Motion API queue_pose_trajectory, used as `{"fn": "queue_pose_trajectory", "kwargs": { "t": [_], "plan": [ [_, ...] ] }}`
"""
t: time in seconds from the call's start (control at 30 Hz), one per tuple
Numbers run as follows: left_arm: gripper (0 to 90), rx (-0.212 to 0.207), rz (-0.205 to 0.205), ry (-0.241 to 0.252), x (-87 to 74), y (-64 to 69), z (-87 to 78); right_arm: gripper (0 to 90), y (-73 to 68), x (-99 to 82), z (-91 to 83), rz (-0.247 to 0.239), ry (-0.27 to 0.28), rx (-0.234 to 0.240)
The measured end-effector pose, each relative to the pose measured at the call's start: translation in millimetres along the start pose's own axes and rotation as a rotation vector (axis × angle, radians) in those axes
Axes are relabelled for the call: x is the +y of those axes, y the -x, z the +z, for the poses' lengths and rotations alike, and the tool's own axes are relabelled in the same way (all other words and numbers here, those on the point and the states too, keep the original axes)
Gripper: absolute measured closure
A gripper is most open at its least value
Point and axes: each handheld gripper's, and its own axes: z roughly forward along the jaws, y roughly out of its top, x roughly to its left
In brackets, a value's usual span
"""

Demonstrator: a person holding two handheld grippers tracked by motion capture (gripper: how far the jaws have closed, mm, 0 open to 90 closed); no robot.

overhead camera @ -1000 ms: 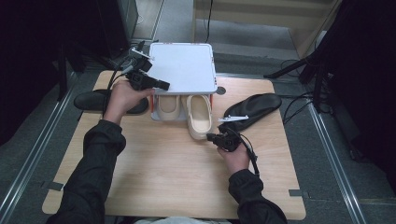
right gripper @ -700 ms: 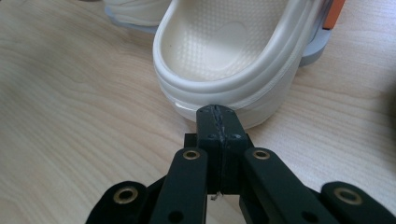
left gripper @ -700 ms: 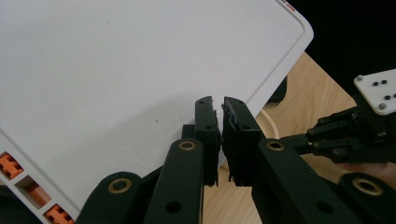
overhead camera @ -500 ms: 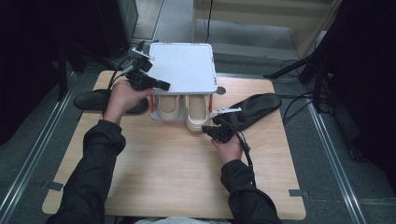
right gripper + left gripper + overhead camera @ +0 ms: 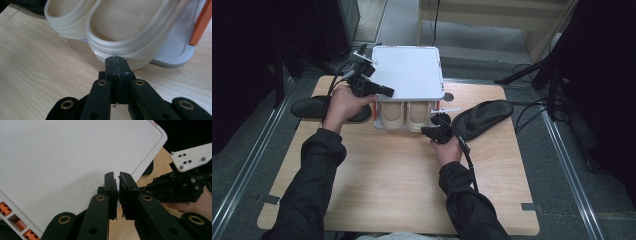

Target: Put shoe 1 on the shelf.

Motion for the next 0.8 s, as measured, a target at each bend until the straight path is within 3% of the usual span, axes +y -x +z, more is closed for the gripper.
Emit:
{"fn": "queue_pose_trajectory", "kwargs": {
  "t": [0.57,0.7,0.8],
  "plan": [
    [89.2,-0.008,0.009,-0.001,-0.1,0.9,0.1,90.0,-4.8,9.3,14.5,0.030,0.013,-0.004],
    [89.0,-0.021,0.000,0.003,-0.3,-0.8,0.0,89.3,-5.0,9.3,14.0,0.030,0.014,-0.003],
    [86.9,-0.042,-0.037,0.003,-0.5,-5.3,0.1,89.3,-5.6,8.9,10.4,0.022,0.018,0.000]
  ]
}}
